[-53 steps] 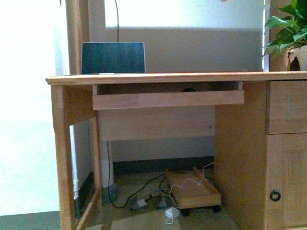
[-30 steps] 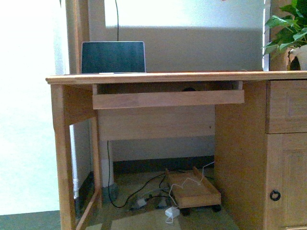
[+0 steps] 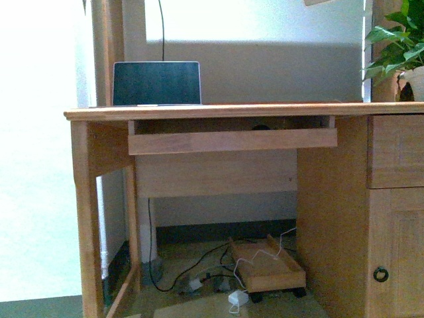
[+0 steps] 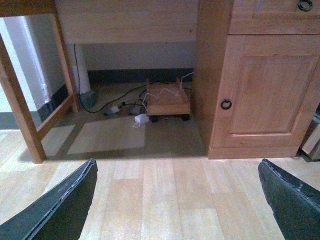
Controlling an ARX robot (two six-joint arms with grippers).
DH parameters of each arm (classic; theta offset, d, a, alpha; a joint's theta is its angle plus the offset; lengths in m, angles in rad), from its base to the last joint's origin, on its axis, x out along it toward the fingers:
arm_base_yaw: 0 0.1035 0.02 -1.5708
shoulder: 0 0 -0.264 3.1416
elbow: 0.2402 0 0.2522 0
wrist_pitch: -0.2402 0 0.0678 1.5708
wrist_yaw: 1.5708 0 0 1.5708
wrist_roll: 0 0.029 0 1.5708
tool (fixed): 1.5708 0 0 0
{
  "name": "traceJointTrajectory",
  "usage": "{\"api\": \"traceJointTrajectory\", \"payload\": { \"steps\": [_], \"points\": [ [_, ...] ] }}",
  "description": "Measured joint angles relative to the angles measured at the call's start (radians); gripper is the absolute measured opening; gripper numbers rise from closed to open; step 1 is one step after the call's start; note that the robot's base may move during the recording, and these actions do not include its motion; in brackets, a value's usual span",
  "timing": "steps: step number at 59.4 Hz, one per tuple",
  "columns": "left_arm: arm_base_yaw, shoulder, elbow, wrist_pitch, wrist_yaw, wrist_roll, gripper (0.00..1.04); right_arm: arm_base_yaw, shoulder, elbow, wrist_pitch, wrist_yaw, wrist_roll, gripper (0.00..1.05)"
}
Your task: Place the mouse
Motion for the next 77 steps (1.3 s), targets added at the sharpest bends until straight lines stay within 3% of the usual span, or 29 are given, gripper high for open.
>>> {"api": "traceJointTrajectory", "payload": {
  "steps": [77],
  "points": [
    [0.000, 0.000, 0.000, 0.000, 0.000, 0.000, 0.97, 0.000, 0.000, 0.000, 0.000, 0.000, 0.000, 0.97]
  ]
}}
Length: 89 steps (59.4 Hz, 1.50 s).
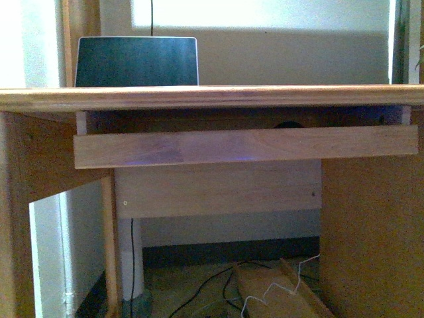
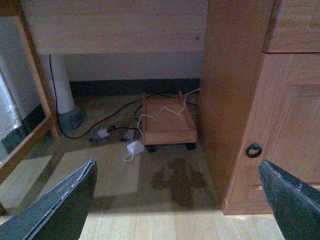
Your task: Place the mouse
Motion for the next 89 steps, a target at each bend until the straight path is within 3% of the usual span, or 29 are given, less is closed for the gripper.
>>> {"api": "traceJointTrajectory", "payload": {
  "steps": [63, 71, 78, 89],
  "points": [
    [0.000, -0.001, 0.000, 0.000, 0.000, 0.000, 0.97, 0.000, 0.000, 0.000, 0.000, 0.000, 0.000, 0.97],
    [0.071, 0.192, 0.079, -0.146, 0.280, 0.042, 0.97, 0.000, 0.000, 0.000, 0.000, -0.001, 0.000, 0.97],
    [0.124, 0.478, 0.097, 0.050, 0.365, 0.195, 0.97, 0.000, 0.000, 0.000, 0.000, 0.000, 0.000, 0.97],
    [0.179, 1.021, 0.200, 0.496, 0.423, 0.660, 0.97, 0.000, 0.000, 0.000, 0.000, 0.000, 0.000, 0.97]
  ]
}}
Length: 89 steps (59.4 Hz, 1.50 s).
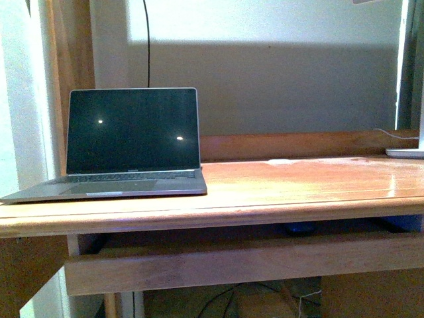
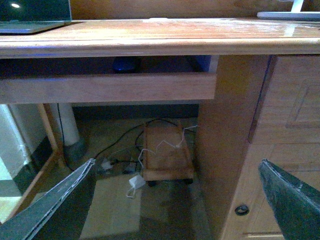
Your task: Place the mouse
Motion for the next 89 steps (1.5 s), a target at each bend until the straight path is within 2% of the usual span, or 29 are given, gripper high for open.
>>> {"api": "traceJointTrajectory", "payload": {
  "steps": [4, 12, 21, 40, 49, 58, 64, 68, 71, 75, 83, 89],
  "points": [
    [0.002, 0.168, 0.045, 0.134, 0.003, 0.179, 0.97, 0.000, 0.000, 0.000, 0.000, 0.000, 0.000, 0.97],
    [-0.013, 0.458, 0.151, 0.359, 0.070, 0.526, 0.97, 0.000, 0.000, 0.000, 0.000, 0.000, 0.000, 0.97],
    [-0.056, 0.674, 0.272, 0.524, 0.122, 0.776, 0.97, 0.000, 0.000, 0.000, 0.000, 0.000, 0.000, 0.97],
    [-0.136, 0.979, 0.544, 0.645, 0.209, 0.951, 0.97, 0.000, 0.000, 0.000, 0.000, 0.000, 0.000, 0.97],
    [-0.152, 1.086, 0.661, 0.671, 0.202, 0.980, 0.97, 0.000, 0.000, 0.000, 0.000, 0.000, 0.000, 0.97],
    [-0.159, 1.131, 0.697, 0.668, 0.205, 1.015, 0.97, 0.000, 0.000, 0.000, 0.000, 0.000, 0.000, 0.97],
    [-0.172, 1.117, 0.689, 0.612, 0.179, 1.000, 0.97, 0.000, 0.000, 0.000, 0.000, 0.000, 0.000, 0.97],
    [-0.187, 1.072, 0.668, 0.514, 0.125, 0.965, 0.97, 0.000, 0.000, 0.000, 0.000, 0.000, 0.000, 0.97],
    [-0.206, 1.005, 0.642, 0.371, 0.071, 0.883, 0.97, 0.000, 0.000, 0.000, 0.000, 0.000, 0.000, 0.97],
    [-0.212, 0.932, 0.632, 0.198, 0.056, 0.802, 0.97, 0.000, 0.000, 0.000, 0.000, 0.000, 0.000, 0.97],
    [-0.210, 0.804, 0.605, -0.093, 0.109, 0.732, 0.97, 0.000, 0.000, 0.000, 0.000, 0.000, 0.000, 0.97],
    [-0.204, 0.718, 0.550, -0.214, 0.188, 0.692, 0.97, 0.000, 0.000, 0.000, 0.000, 0.000, 0.000, 0.97]
  ]
}}
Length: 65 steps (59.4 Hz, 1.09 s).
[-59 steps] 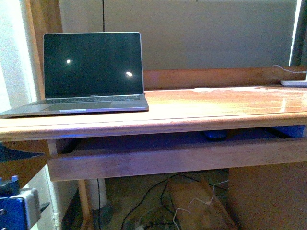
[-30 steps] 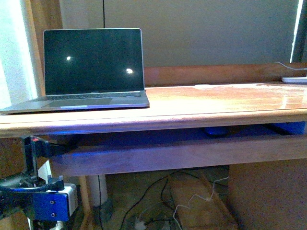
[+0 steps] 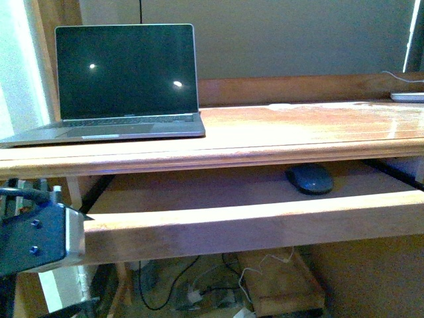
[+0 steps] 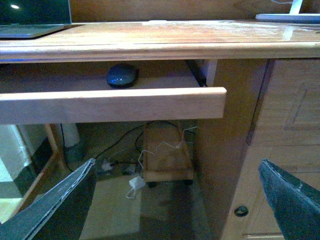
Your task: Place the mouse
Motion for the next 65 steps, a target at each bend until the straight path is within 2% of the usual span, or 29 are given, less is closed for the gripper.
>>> {"api": "traceJointTrajectory", "payload": {
  "steps": [5, 14, 30, 36, 46, 53, 54, 55, 58, 59, 63, 65],
  "points": [
    [0.004, -0.069, -0.055, -0.053, 0.087, -0.069, 0.97, 0.000, 0.000, 0.000, 0.000, 0.000, 0.000, 0.97],
    [0.002, -0.189, -0.120, -0.095, 0.163, -0.291, 0.97, 0.000, 0.000, 0.000, 0.000, 0.000, 0.000, 0.97],
    [0.001, -0.443, -0.232, 0.001, 0.288, -1.012, 0.97, 0.000, 0.000, 0.000, 0.000, 0.000, 0.000, 0.97],
    [-0.010, -0.580, -0.242, 0.032, 0.263, -1.245, 0.97, 0.000, 0.000, 0.000, 0.000, 0.000, 0.000, 0.97],
    [0.016, -0.764, -0.259, 0.039, 0.102, -1.526, 0.97, 0.000, 0.000, 0.000, 0.000, 0.000, 0.000, 0.97],
    [0.047, -0.928, -0.328, -0.035, 0.012, -1.601, 0.97, 0.000, 0.000, 0.000, 0.000, 0.000, 0.000, 0.97],
    [0.044, -0.946, -0.340, -0.032, -0.018, -1.596, 0.96, 0.000, 0.000, 0.000, 0.000, 0.000, 0.000, 0.97],
    [0.039, -0.983, -0.364, -0.016, -0.111, -1.573, 0.93, 0.000, 0.000, 0.000, 0.000, 0.000, 0.000, 0.97],
    [0.031, -1.063, -0.414, -0.007, -0.271, -1.520, 0.86, 0.000, 0.000, 0.000, 0.000, 0.000, 0.000, 0.97],
    [0.030, -1.129, -0.448, -0.027, -0.385, -1.481, 0.80, 0.000, 0.000, 0.000, 0.000, 0.000, 0.000, 0.97],
    [0.032, -1.257, -0.515, -0.078, -0.555, -1.427, 0.70, 0.000, 0.000, 0.000, 0.000, 0.002, 0.000, 0.97],
    [0.032, -1.316, -0.548, -0.085, -0.596, -1.406, 0.63, 0.000, 0.000, 0.000, 0.000, 0.001, 0.000, 0.97]
  ]
}}
